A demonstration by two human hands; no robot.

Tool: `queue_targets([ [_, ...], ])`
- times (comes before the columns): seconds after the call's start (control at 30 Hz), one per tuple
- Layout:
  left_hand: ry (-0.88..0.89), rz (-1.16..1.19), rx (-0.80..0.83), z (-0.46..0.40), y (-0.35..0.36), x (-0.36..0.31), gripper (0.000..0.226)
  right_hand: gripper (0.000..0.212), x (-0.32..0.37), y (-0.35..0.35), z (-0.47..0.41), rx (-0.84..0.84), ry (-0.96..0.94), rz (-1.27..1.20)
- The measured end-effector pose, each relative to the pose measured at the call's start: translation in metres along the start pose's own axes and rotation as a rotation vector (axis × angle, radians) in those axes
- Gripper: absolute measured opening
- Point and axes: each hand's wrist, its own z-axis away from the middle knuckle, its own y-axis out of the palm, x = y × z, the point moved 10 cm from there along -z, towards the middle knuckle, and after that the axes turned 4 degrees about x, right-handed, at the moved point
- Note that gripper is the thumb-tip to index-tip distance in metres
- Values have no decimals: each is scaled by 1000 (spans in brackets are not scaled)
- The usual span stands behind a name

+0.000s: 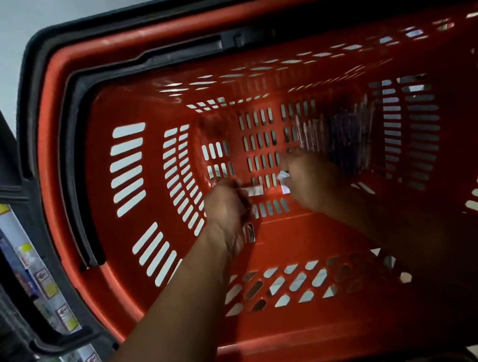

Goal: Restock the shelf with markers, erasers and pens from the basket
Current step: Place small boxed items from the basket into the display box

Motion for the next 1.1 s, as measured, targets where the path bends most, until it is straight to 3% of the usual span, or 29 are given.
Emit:
queue_targets([
  [0.13,-1,-54,3,-6,4,-1,29,17,13,-1,16,133,113,-740],
  [0.3,31,-74,193,3,17,-1,41,24,56,-1,36,312,86,-966],
  [0.37,86,-230,116,2,13,-5,35,25,57,-2,34,290,99,-964],
  [0.43,82,-241,9,-1,4,-4,30,21,44,-10,28,181,97,-812],
  [0.5,71,-178,-8,-2,1,0,29,21,29,-19,20,93,50,-486],
  [0.6,71,-147,17,-6,1,4,34,26,14,-4,14,200,-2,-47],
  [0.7,82,-157,2,-9,2,3,30,13,14,15,14,334,-38,211],
  [1.1,27,-189,-52,-18,-1,7,21,30,14,11,12,385,-61,333],
])
